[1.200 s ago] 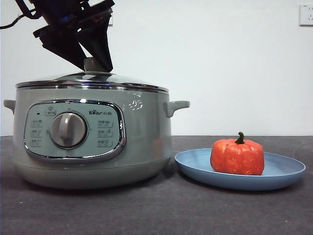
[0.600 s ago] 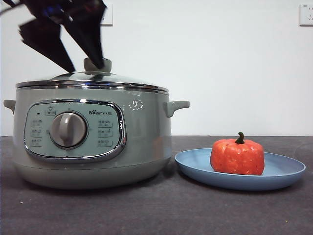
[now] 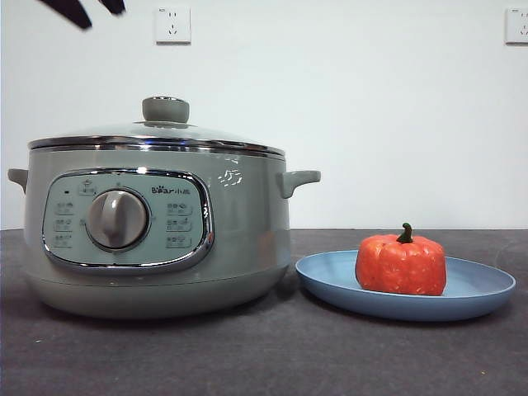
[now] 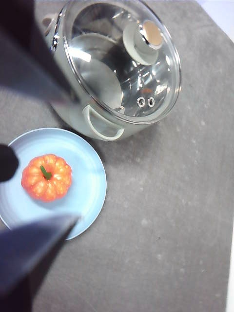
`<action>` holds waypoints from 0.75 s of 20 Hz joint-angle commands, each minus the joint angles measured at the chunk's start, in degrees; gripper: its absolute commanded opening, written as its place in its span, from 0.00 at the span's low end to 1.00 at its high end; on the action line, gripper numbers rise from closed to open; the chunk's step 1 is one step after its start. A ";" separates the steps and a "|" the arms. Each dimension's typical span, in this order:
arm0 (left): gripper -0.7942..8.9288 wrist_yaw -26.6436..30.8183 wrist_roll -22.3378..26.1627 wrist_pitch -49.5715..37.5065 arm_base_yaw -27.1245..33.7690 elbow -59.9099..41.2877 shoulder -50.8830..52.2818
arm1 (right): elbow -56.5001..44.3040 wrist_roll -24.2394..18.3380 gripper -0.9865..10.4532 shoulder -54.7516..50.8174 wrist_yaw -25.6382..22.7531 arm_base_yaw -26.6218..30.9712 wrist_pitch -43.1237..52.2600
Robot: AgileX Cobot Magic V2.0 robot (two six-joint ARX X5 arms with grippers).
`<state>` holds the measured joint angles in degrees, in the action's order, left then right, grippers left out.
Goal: Take the pumpkin out from the steamer,put the pumpkin in the blue plate,close the lid
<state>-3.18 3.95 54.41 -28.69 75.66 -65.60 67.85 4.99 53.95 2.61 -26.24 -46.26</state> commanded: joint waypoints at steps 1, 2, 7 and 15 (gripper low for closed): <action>0.07 0.13 0.63 -1.79 -0.24 -0.74 2.86 | -0.55 -2.10 0.07 -0.35 -0.17 -0.09 0.81; 0.07 0.15 0.63 -2.91 -0.24 -1.55 4.50 | -1.29 -2.10 0.07 -1.09 -0.63 -0.09 2.01; 0.07 2.10 0.52 -13.57 -0.24 -14.58 16.55 | -14.56 -1.73 0.07 -10.25 -3.21 -0.11 16.11; 0.07 4.72 -1.03 -22.16 -0.24 -33.42 31.36 | -29.57 1.25 0.07 -20.92 -5.92 -0.09 24.30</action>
<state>1.37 3.64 33.34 -28.69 42.76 -34.70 38.94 4.58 33.12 -3.05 -26.24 -22.81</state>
